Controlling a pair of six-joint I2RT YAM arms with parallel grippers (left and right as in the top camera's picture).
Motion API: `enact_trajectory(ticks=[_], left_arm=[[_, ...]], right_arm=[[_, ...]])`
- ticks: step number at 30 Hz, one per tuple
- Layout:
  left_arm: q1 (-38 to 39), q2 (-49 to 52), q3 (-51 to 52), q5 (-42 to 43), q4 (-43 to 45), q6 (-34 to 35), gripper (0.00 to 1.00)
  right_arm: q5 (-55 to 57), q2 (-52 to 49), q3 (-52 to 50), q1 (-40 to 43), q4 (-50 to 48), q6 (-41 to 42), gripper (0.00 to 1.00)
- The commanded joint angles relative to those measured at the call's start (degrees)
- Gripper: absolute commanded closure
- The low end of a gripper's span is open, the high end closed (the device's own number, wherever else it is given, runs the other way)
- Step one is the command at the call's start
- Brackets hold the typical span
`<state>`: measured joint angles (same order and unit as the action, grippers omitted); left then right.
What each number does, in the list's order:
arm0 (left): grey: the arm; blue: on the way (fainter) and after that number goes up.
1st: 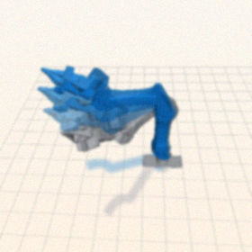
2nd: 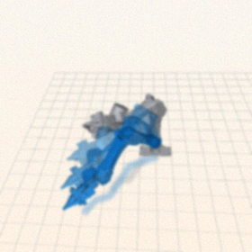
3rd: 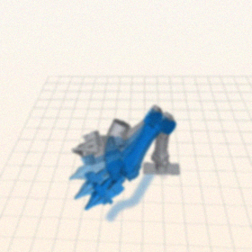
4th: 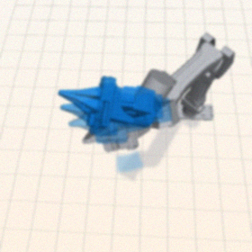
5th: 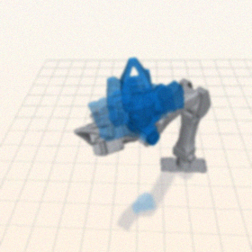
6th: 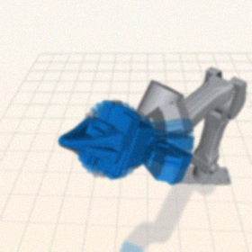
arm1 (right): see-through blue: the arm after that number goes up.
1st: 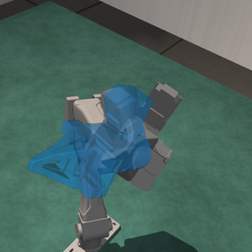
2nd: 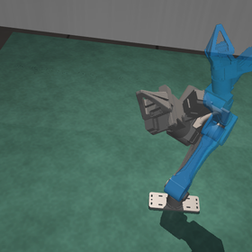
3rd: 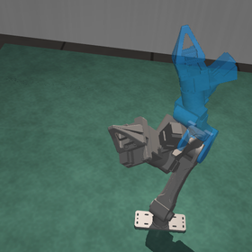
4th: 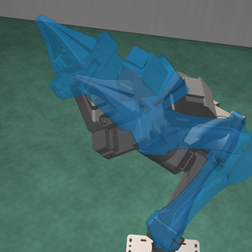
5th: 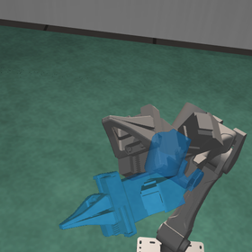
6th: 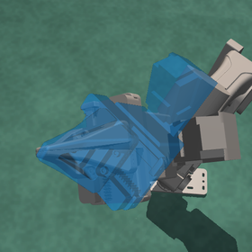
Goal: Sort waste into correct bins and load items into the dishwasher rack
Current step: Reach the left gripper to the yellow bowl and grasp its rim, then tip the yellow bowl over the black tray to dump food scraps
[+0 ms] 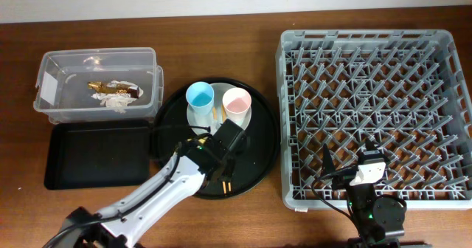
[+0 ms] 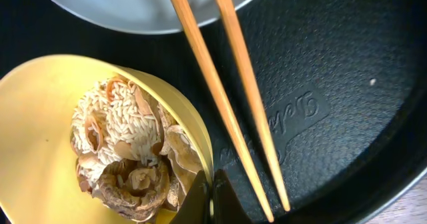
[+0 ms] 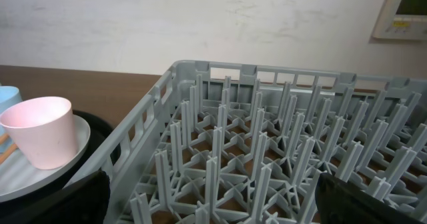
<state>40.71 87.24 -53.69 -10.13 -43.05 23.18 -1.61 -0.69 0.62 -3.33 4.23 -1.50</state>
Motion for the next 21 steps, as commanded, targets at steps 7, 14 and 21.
enact_trajectory(ticks=[7, 14, 21], left_arm=[[0.0, 5.8, 0.5, -1.3, 0.5, 0.1, 0.87], [0.0, 3.8, -5.1, -1.3, -3.3, 0.1, 1.00], [-16.2, -2.4, -21.9, 5.3, -18.3, -5.1, 1.00]], right_arm=[[-0.3, 0.3, -0.3, 0.4, 0.2, 0.4, 0.02], [-0.3, 0.3, -0.3, 0.4, 0.2, 0.4, 0.01], [-0.3, 0.3, -0.3, 0.4, 0.2, 0.4, 0.02]])
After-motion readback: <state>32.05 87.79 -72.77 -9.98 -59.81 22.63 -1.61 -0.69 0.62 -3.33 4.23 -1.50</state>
